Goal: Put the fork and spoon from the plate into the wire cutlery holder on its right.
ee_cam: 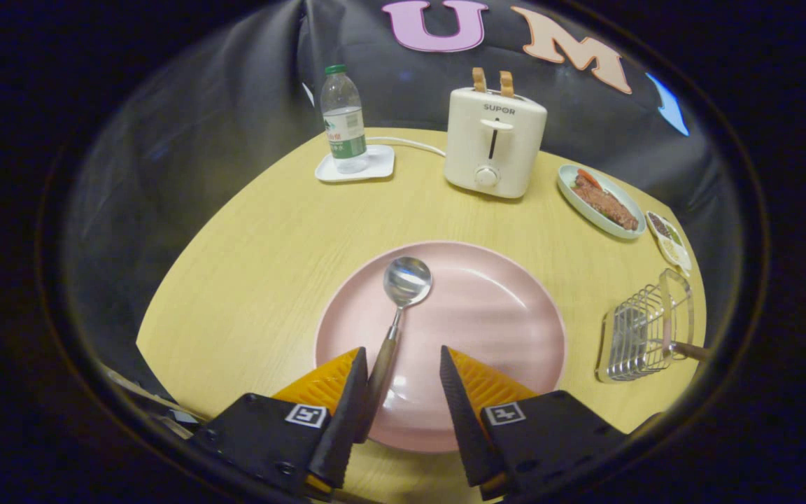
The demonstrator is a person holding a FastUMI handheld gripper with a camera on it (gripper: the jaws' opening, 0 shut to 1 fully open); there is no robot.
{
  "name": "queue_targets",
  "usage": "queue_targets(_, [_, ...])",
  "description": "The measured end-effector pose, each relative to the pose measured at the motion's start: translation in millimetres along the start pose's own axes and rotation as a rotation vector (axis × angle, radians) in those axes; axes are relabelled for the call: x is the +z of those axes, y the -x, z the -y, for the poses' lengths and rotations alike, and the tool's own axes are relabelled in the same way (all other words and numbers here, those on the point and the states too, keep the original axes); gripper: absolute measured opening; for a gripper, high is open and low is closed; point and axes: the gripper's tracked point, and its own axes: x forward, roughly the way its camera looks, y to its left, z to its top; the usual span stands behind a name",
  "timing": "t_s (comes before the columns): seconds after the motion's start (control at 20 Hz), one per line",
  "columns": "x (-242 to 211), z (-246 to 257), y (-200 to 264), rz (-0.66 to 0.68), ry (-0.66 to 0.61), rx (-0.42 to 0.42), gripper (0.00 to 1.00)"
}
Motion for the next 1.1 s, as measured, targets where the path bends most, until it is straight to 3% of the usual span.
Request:
queue_targets(0.35, [-16,-7,-4,-0.102,0.051,0.005,0.25])
queue_targets(0.5, [-20,3,-6,-0.125,0.062,-0.021,0.12])
queue_targets(1.1, [-8,20,24,-0.183,0.116,0.014,0.09])
